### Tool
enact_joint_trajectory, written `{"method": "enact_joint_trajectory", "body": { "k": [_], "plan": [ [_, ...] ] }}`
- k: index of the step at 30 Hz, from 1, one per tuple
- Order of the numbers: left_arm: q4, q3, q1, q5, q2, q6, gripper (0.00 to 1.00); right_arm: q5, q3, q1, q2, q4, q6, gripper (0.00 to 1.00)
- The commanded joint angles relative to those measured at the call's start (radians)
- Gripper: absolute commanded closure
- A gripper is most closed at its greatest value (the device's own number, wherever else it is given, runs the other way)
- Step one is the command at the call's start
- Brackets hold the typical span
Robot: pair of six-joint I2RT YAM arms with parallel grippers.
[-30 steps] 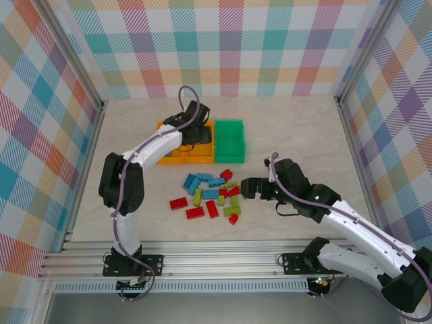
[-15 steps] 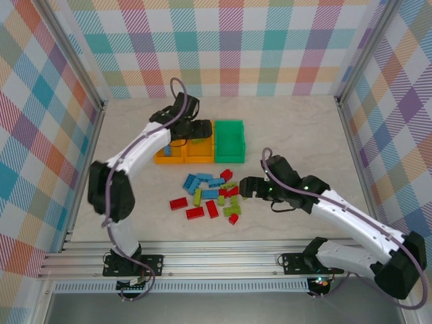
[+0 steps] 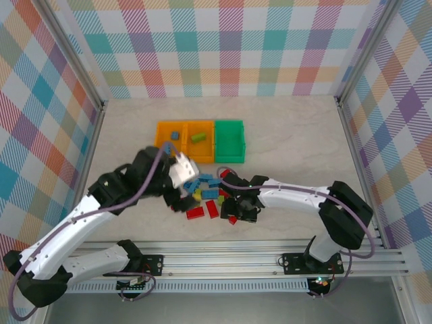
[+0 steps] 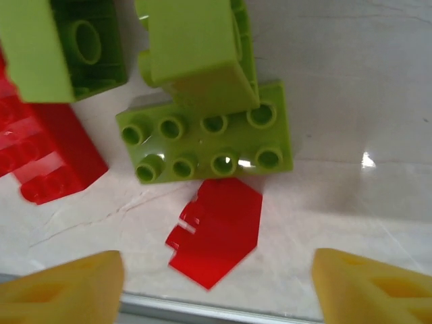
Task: Sort the legos into containers by color
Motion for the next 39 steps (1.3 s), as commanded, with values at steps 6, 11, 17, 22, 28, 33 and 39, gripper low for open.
{"method": "enact_joint_trajectory", "body": {
  "k": [6,11,17,22,28,33,39],
  "plan": [
    [0.028,-0.201,-0.052,0.062,-0.002,0.249,0.0,0.057,0.038,0.003,0.064,0.0,0.069,0.51],
    [0.068,-0.295,-0.051,0.109,-0.011,0.382,0.0,0.068,0.003,0.004,0.062,0.019,0.091,0.69],
    [0.167,-0.377,-0.052,0.146,-0.085,0.382,0.0,0.147,-0.001,-0.002,-0.044,-0.015,0.06,0.86],
    [0.316,-0.465,-0.049,0.089,-0.202,0.383,0.0,0.314,0.087,-0.034,-0.205,-0.02,-0.169,0.87],
    [0.471,-0.577,-0.025,0.001,-0.323,0.394,0.0,0.174,0.172,-0.285,-0.167,0.299,-0.623,0.86],
    [0.504,-0.604,-0.007,-0.027,-0.365,0.382,0.0,0.147,0.317,-0.373,0.037,0.426,-0.752,0.83],
    [0.508,-0.606,-0.006,-0.016,-0.343,0.381,0.0,0.186,0.458,-0.41,0.232,0.41,-0.737,0.79]
  ]
}}
